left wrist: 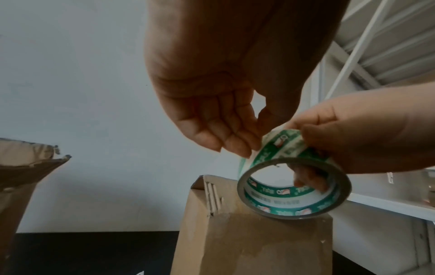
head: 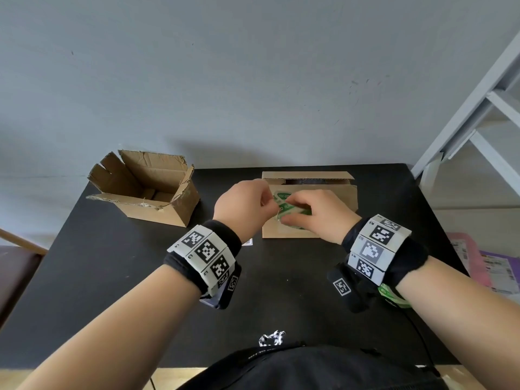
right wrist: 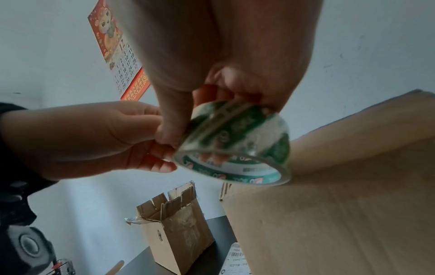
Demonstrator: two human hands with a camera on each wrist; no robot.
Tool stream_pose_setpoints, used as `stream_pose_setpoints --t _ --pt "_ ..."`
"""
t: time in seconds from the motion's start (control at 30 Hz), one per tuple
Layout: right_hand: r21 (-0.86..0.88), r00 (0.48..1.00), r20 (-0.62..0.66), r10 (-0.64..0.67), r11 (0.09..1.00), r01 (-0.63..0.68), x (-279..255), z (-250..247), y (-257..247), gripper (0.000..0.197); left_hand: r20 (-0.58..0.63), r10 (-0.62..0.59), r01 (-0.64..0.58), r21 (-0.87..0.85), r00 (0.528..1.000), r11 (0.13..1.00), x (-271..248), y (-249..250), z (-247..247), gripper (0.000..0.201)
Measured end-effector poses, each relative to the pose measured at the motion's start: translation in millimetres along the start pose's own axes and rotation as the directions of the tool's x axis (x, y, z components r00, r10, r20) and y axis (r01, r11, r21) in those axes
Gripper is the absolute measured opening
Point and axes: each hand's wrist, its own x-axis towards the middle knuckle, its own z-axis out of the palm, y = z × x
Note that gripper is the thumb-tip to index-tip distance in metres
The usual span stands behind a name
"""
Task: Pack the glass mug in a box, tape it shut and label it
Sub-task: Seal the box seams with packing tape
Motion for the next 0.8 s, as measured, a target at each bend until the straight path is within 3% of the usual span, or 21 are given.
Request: stream_pose_setpoints --t 0.1,0.3,0.43,0.53,0.7,0.8 --pt "0.029 0.996 0.093 -0.006 1.000 0.004 -2.1 -2.5 3.9 0.038 0.001 -0.027 0.027 -0.117 1.000 0.993 5.1 -8.6 -2.5 0.008" --pt "0.121 0.998 0.047 -0.047 0.992 0.041 2.3 -1.9 7.6 0.023 0.065 -0.054 0.076 -0.400 0.996 0.913 6.9 -15.6 1.2 0.002" --pt "0.130 0.996 0.056 -0.074 0.989 0.066 3.2 -2.1 7.9 0.022 0.056 -0.041 0.063 -0.479 0.998 0.875 6.1 -19.6 4.8 0.005" --pt "0.144 0.995 0.053 -0.081 0.987 0.073 3.7 -1.5 7.1 0.019 -0.027 -0.018 0.005 -0.426 0.999 0.905 4.7 -19.4 7.1 0.007" --pt "0.182 0.997 0.045 -0.066 0.982 0.056 7.0 2.0 6.2 0.016 -0.175 0.087 -0.106 -0.099 0.981 0.989 7.2 -16.3 9.8 0.011" --pt "0.209 0.998 0.046 -0.052 0.977 0.041 9.1 1.8 7.3 0.013 -0.188 0.099 -0.115 -0.077 0.977 0.990 8.8 -16.5 9.9 0.010"
